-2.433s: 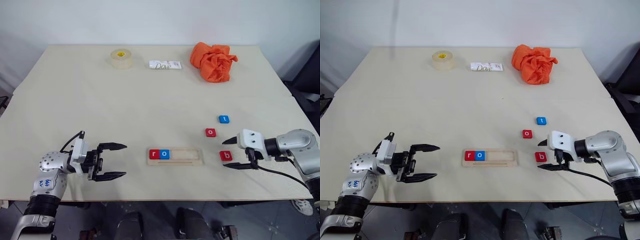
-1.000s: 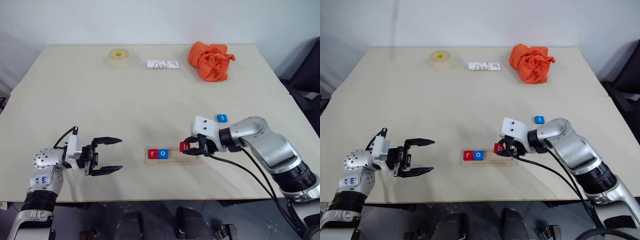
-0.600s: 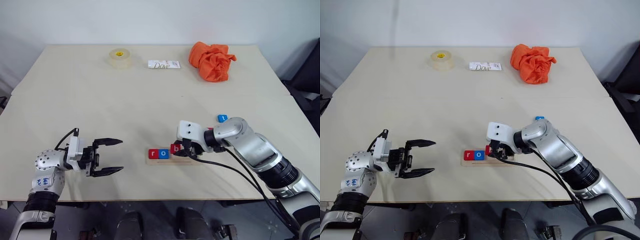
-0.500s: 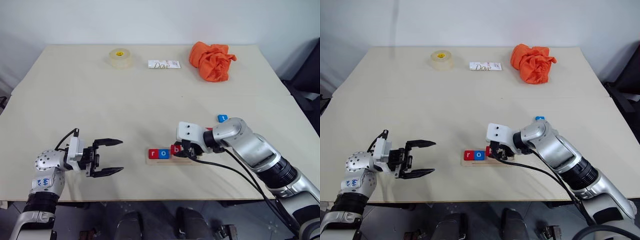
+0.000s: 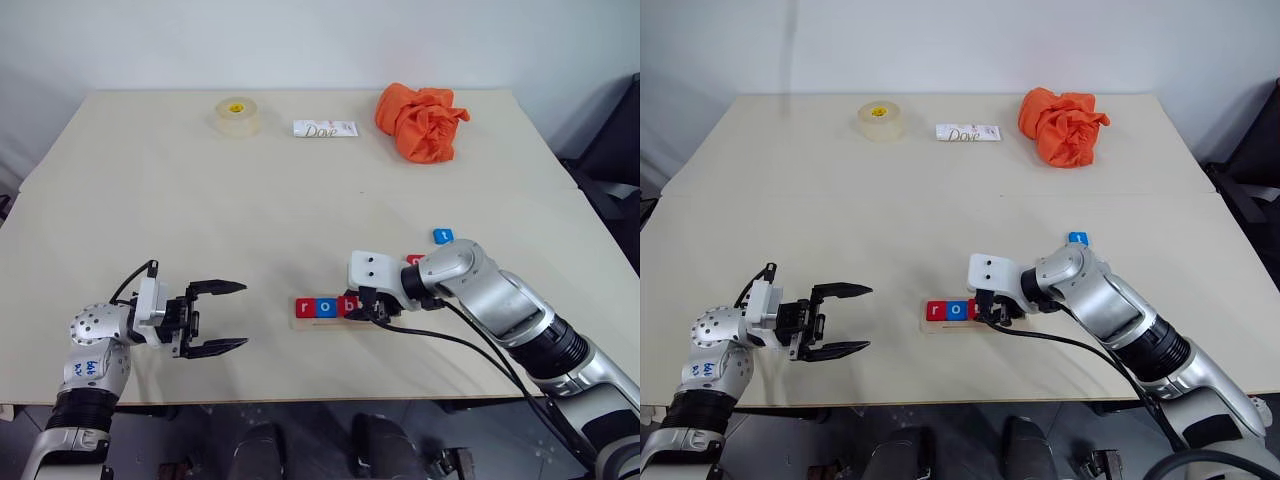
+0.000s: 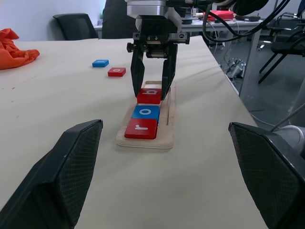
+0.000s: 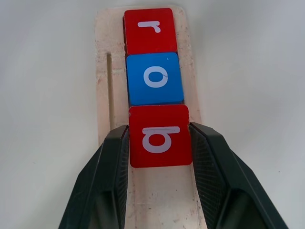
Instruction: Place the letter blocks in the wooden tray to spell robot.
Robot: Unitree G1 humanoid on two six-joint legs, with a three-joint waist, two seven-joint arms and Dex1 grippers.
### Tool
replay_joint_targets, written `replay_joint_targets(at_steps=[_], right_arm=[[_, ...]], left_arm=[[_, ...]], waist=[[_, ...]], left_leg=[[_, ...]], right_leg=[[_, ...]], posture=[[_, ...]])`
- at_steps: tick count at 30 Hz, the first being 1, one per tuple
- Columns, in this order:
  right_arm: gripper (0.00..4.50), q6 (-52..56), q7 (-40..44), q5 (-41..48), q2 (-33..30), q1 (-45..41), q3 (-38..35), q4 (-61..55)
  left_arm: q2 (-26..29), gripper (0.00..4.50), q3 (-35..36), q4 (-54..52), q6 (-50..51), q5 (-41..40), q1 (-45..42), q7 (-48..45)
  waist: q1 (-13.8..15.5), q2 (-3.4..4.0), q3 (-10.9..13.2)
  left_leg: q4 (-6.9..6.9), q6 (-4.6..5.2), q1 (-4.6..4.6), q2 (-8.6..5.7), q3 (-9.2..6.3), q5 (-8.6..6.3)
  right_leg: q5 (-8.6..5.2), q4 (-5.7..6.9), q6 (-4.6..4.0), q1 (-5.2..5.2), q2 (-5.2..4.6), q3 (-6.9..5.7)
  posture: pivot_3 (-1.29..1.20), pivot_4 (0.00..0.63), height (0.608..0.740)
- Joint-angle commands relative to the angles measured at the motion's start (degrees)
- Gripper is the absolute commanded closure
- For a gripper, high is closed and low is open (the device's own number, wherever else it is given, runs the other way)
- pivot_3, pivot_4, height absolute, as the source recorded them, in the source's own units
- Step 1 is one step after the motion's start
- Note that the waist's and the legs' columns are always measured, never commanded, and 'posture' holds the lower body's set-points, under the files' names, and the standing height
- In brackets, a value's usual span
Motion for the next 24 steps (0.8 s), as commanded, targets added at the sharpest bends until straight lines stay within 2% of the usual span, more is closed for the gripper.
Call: replay_joint_targets(at_steps=[1,2,7,8,18,21,24], right_arm=[[2.30,-1.29,0.44,-0.60,0.13,-0.35,-0.13,-0.45],[2.07,-0.81,0.77,-0.09,0.21,-0.47,-0.60,-1.29],[0.26,1.33,1.57,1.71,0.22,-0.93,-2.18,-4.41],[0.04,1.77,1.65,2.08,0.14,-0.99,-2.54,-4.99],[0.04,0.15,0.50,4.60,-0.36,1.04,-6.83,-5.35],[0.62,-1.48,1.28,5.52,-0.93,0.87,-9.14,-3.22],[1.63,-3.45,1.82,5.19,-1.10,0.33,-9.77,-0.77]], left_arm=[[-0.14,0.00,1.45,-1.58,-0.40,-0.18,-0.18,-3.98],[-0.19,0.00,1.49,-1.45,-0.43,-0.12,-0.26,-4.00],[-0.42,0.00,1.45,-1.05,-0.42,-0.01,-0.68,-4.00],[-0.53,0.00,1.37,-0.87,-0.44,0.05,-0.89,-4.01],[-1.52,0.00,0.97,0.79,-0.47,0.76,-2.94,-4.43],[-1.61,0.00,0.96,0.89,-0.41,0.83,-2.89,-4.57],[-1.60,0.00,1.01,0.58,-0.27,0.71,-2.62,-4.56]], waist=[[0.00,0.00,0.00],[-0.01,0.00,0.00],[-0.02,0.00,0.00],[-0.01,0.00,0.00],[0.06,0.00,0.00],[0.03,0.00,0.00],[0.07,0.00,0.00]], left_leg=[[0.00,0.00,0.00,0.00,0.00,0.00],[0.00,0.00,0.00,0.00,0.00,0.00],[0.00,0.00,0.00,0.00,0.00,0.00],[0.00,0.00,0.00,0.00,0.00,0.00],[-0.01,0.00,0.00,0.00,0.00,0.00],[-0.01,0.00,0.00,0.00,0.00,-0.01],[-0.01,0.00,0.00,0.00,0.00,-0.01]], right_leg=[[0.00,0.00,0.00,0.00,0.00,0.00],[0.00,0.00,0.00,0.00,0.00,0.00],[0.00,0.00,0.00,0.00,0.00,0.00],[0.00,0.00,0.00,0.00,0.00,0.00],[0.00,-0.02,0.00,0.01,0.01,-0.01],[0.00,-0.02,0.00,0.00,0.01,-0.01],[0.00,-0.02,0.00,0.01,0.01,-0.01]], posture=[[0.00,0.150,0.740],[0.00,0.150,0.740],[0.00,0.150,0.740],[0.00,0.150,0.740],[0.00,0.150,0.740],[0.00,0.150,0.740],[0.00,0.150,0.740]])
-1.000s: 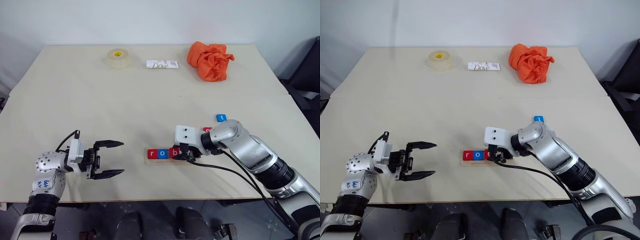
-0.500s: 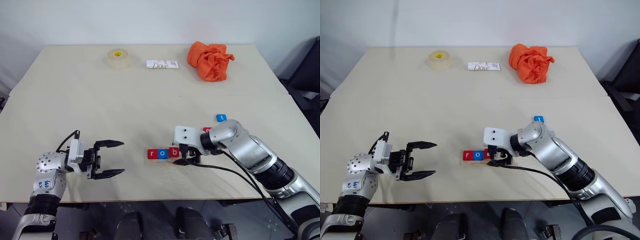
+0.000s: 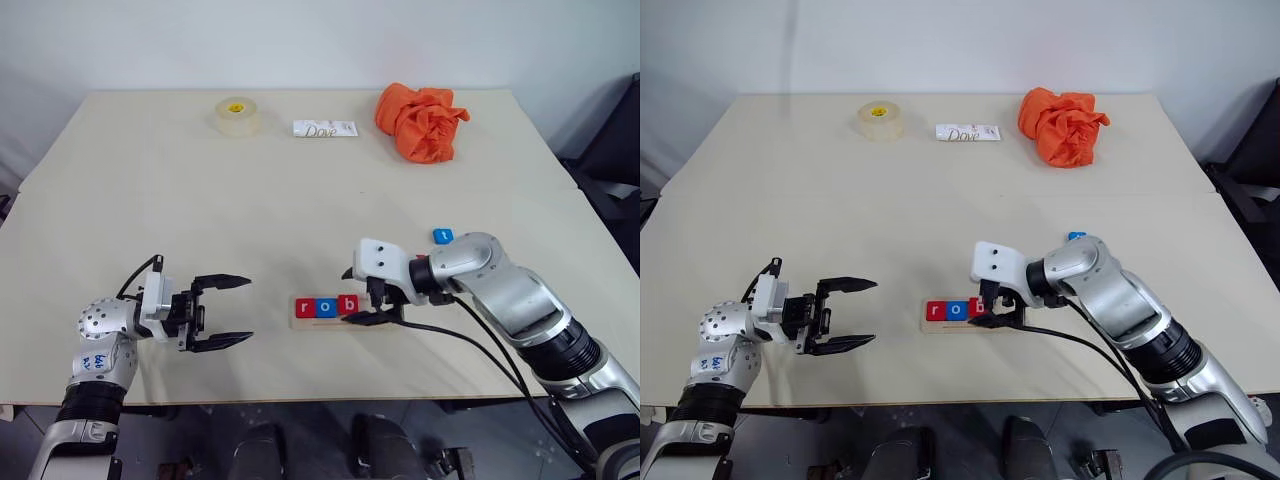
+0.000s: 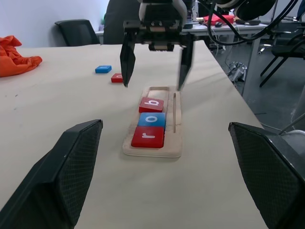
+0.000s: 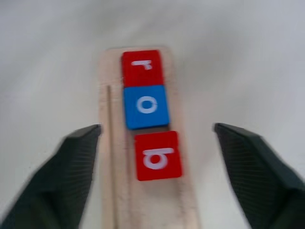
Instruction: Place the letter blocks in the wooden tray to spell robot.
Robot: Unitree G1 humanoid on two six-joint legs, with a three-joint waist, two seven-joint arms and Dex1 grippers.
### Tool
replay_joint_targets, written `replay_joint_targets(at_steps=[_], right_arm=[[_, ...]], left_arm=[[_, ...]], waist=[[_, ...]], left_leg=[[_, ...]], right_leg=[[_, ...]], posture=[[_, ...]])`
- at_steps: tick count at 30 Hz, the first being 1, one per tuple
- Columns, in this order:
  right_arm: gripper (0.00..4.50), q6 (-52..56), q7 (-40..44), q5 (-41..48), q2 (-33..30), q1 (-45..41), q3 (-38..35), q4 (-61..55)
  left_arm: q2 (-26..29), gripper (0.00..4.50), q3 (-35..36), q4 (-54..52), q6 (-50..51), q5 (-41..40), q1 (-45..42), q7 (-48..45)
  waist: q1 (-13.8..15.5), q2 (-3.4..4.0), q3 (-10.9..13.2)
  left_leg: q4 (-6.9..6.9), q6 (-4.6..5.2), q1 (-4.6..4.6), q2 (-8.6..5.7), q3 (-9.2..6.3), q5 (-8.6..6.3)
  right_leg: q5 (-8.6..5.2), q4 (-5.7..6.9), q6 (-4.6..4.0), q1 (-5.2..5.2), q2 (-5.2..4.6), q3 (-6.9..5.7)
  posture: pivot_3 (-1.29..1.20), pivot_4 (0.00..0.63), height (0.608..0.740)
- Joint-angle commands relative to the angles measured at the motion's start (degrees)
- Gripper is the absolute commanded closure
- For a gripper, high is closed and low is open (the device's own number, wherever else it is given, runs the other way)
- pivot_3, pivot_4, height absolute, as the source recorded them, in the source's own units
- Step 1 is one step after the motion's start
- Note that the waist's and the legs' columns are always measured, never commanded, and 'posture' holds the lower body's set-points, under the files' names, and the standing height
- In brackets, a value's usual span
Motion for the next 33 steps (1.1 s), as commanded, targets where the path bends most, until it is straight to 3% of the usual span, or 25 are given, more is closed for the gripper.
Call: replay_joint_targets(at_steps=[1,8,33], right_arm=[[1.99,-3.37,0.78,0.03,-0.82,-1.02,-1.97,2.21],[4.46,-9.38,0.97,-3.15,-0.22,-1.99,-0.45,10.73],[4.46,-12.73,2.65,-6.08,2.90,1.11,1.45,11.00]], left_arm=[[-0.09,0.00,1.03,-0.99,-0.23,-0.16,-0.19,-4.53],[0.31,0.00,1.44,-2.07,0.00,-0.44,1.06,-4.19],[0.17,0.00,2.19,-3.22,-0.14,0.06,2.30,-3.19]], waist=[[-0.02,0.00,0.00],[-0.08,0.00,0.00],[-1.20,0.00,0.00]], left_leg=[[0.00,0.00,0.00,0.00,0.00,0.00],[0.00,0.00,0.00,0.00,0.01,0.00],[-0.02,0.00,0.01,0.00,0.01,0.00]], right_leg=[[0.00,0.00,0.00,0.00,0.00,0.00],[0.00,0.00,0.00,0.00,0.00,0.00],[0.00,0.01,0.00,0.00,-0.01,0.00]], posture=[[0.00,0.150,0.740],[0.00,0.150,0.740],[0.00,0.150,0.740]])
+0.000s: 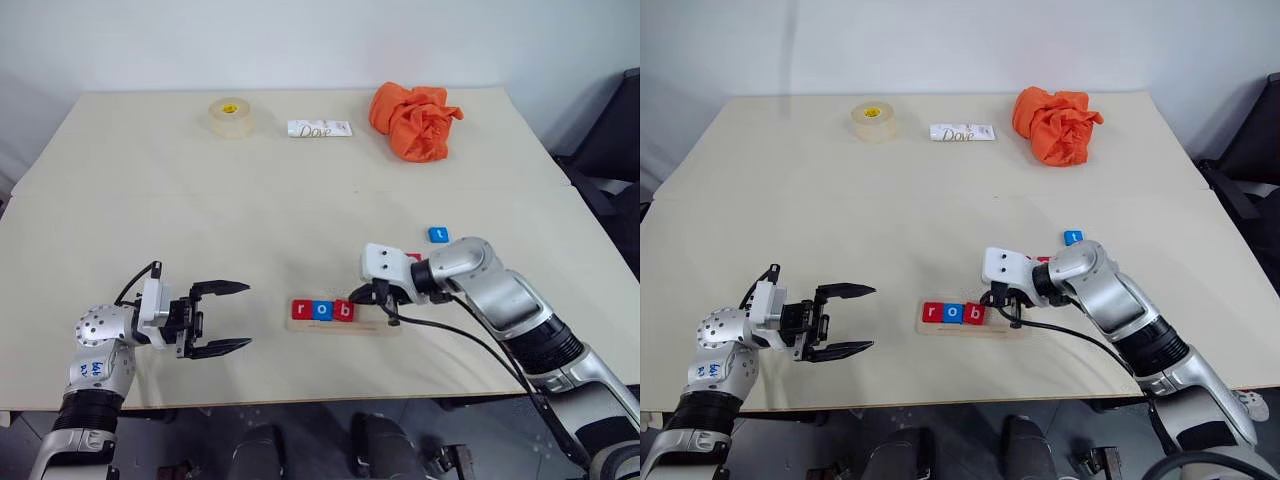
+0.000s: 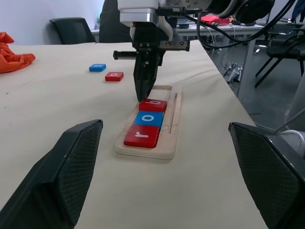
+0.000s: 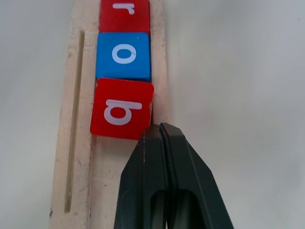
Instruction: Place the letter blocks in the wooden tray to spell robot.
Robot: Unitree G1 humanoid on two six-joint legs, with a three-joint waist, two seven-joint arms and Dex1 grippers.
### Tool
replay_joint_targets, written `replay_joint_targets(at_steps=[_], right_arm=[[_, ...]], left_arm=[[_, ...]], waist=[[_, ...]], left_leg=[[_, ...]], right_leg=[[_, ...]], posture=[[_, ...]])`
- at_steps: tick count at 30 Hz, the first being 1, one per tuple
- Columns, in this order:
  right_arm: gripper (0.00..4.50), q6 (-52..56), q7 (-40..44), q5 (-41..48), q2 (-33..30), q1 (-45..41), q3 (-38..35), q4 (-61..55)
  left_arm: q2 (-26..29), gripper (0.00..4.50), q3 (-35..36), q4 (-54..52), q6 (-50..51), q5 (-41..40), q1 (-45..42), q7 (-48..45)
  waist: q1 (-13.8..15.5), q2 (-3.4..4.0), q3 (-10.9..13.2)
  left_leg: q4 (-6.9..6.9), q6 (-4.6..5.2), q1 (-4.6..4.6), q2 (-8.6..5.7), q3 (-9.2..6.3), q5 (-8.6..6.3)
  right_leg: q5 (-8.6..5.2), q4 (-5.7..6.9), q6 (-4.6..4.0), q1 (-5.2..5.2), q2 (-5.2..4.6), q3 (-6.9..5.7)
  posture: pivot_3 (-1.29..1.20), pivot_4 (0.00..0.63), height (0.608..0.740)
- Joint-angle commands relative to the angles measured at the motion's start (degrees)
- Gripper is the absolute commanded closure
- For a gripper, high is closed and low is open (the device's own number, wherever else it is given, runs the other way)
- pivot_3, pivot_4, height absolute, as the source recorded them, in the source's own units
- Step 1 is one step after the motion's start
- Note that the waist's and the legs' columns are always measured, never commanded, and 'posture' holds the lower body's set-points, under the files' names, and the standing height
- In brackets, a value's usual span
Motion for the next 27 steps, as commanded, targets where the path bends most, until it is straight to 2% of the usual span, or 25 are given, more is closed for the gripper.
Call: replay_joint_targets(at_steps=[1,9,27], right_arm=[[4.46,-1.79,-0.55,-0.61,0.29,-0.42,-0.91,-1.22],[4.46,-1.71,-1.36,0.09,0.97,-2.54,-2.29,-2.04],[4.46,-3.15,-0.59,-0.77,3.59,0.46,0.09,-1.67]], left_arm=[[0.10,0.00,1.25,-1.09,-0.65,0.13,-0.33,-3.24],[-0.40,0.00,1.00,-0.14,-1.00,0.58,-1.45,-3.44],[-0.91,0.00,1.19,-0.65,-1.21,0.91,-1.26,-2.65]], waist=[[-0.03,0.00,0.00],[-0.01,0.00,0.00],[-0.02,0.00,0.00]], left_leg=[[0.00,0.00,0.00,0.00,0.00,0.00],[0.00,0.00,0.00,0.00,0.00,0.00],[0.00,0.00,0.00,0.00,0.00,0.00]], right_leg=[[0.00,0.00,0.00,0.00,0.00,0.00],[0.00,0.01,0.00,-0.01,0.00,0.00],[0.00,0.01,0.00,0.00,0.00,0.00]], posture=[[0.00,0.150,0.740],[0.00,0.150,0.740],[0.00,0.150,0.740]])
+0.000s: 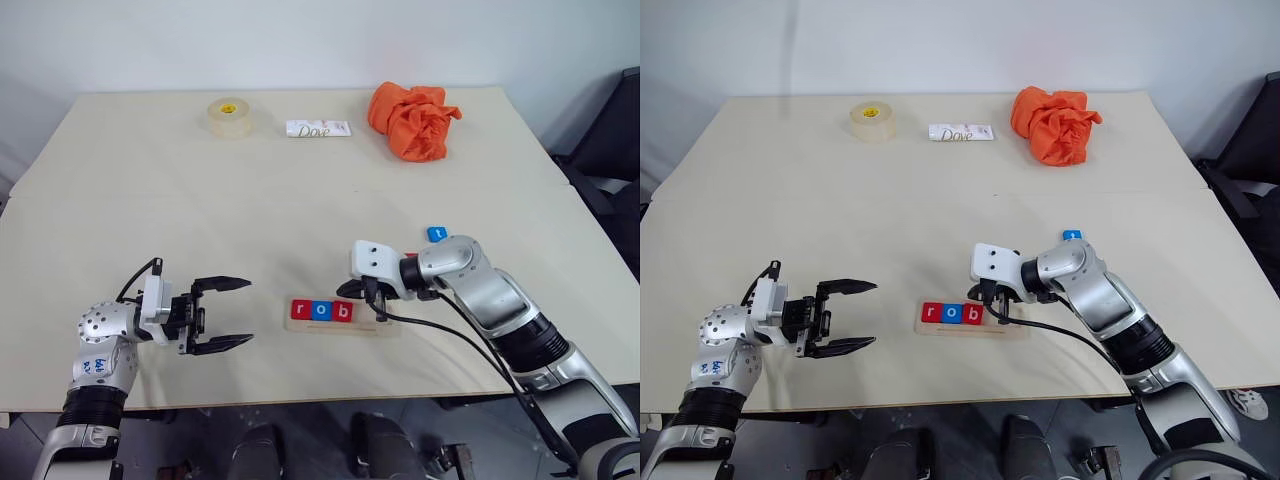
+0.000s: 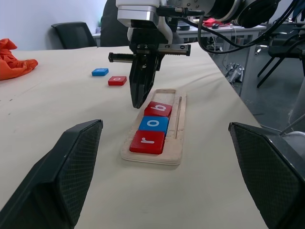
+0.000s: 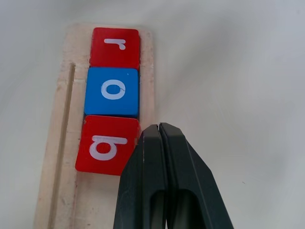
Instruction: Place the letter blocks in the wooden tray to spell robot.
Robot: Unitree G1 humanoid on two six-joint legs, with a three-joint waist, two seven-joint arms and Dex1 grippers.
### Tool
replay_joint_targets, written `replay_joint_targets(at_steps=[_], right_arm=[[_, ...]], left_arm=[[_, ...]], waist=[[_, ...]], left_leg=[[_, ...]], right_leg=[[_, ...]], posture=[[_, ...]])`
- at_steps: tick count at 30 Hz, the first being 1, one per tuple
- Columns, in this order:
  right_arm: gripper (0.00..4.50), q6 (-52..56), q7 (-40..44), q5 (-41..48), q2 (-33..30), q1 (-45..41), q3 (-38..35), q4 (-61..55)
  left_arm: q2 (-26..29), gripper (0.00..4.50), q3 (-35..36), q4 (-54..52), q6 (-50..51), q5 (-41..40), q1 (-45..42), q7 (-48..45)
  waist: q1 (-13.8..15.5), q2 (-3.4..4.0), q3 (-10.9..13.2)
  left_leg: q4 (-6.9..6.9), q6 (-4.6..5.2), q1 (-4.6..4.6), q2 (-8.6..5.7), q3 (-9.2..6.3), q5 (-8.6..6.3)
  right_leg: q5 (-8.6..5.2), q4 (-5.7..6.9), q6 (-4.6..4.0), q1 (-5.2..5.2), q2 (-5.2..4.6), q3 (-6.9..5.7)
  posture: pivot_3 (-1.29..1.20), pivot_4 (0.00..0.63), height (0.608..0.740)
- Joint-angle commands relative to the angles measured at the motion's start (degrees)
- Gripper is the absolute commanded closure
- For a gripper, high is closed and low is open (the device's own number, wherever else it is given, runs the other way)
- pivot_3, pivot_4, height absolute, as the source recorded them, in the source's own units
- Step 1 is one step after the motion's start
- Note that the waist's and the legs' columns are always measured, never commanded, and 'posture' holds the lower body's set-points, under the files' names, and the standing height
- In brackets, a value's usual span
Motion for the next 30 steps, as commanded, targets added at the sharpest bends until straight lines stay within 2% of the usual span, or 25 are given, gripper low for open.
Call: replay_joint_targets(at_steps=[1,8,13,19,22,30], right_arm=[[4.46,-0.89,0.64,0.09,0.09,0.87,0.38,-1.88],[4.46,-0.94,-0.30,-0.09,0.00,0.21,-1.05,-1.27],[4.46,-0.17,1.18,4.10,-1.60,-0.06,-5.83,-5.87],[4.46,-0.85,2.52,9.72,-4.24,4.72,-12.04,-9.99],[3.91,1.36,1.96,11.53,-7.99,9.50,-16.76,-10.81],[1.22,2.88,-7.23,15.16,-10.85,21.75,-33.04,-12.51]], left_arm=[[-0.11,0.00,0.96,-1.10,-0.76,0.39,-0.12,-2.62],[-0.54,0.00,1.04,-0.47,-1.01,0.72,-0.67,-2.57],[-0.71,0.00,1.11,0.33,-1.19,0.91,-1.22,-2.93],[-1.06,0.00,0.83,1.86,-1.35,1.22,-2.50,-3.55],[-1.10,0.00,0.80,2.63,-1.37,1.31,-3.23,-3.97],[-0.66,0.00,0.99,4.37,-1.08,1.25,-4.18,-5.24]], waist=[[0.00,0.00,0.00],[0.00,0.00,0.00],[0.03,0.00,0.00],[0.06,-0.01,0.00],[0.38,-0.01,0.00],[0.21,-0.02,0.00]], left_leg=[[0.00,0.00,0.00,0.00,0.00,0.00],[0.00,0.00,0.01,0.00,0.00,0.00],[0.00,0.00,0.00,0.00,0.00,0.00],[-0.01,0.00,0.01,0.00,-0.01,-0.01],[-0.01,0.01,0.00,-0.01,-0.01,0.00],[-0.03,0.01,0.01,-0.02,-0.03,-0.01]], right_leg=[[0.00,0.00,0.00,0.01,0.00,0.00],[0.00,0.00,0.00,0.01,0.00,0.00],[0.00,0.00,0.00,0.01,0.00,0.00],[0.00,-0.04,0.00,0.03,0.00,-0.01],[0.00,-0.03,0.01,0.04,-0.01,-0.01],[0.01,-0.10,0.03,0.08,0.00,-0.04]], posture=[[0.00,0.150,0.740],[0.00,0.150,0.740],[0.00,0.150,0.740],[0.00,0.150,0.740],[0.00,0.150,0.740],[0.00,0.150,0.740]])
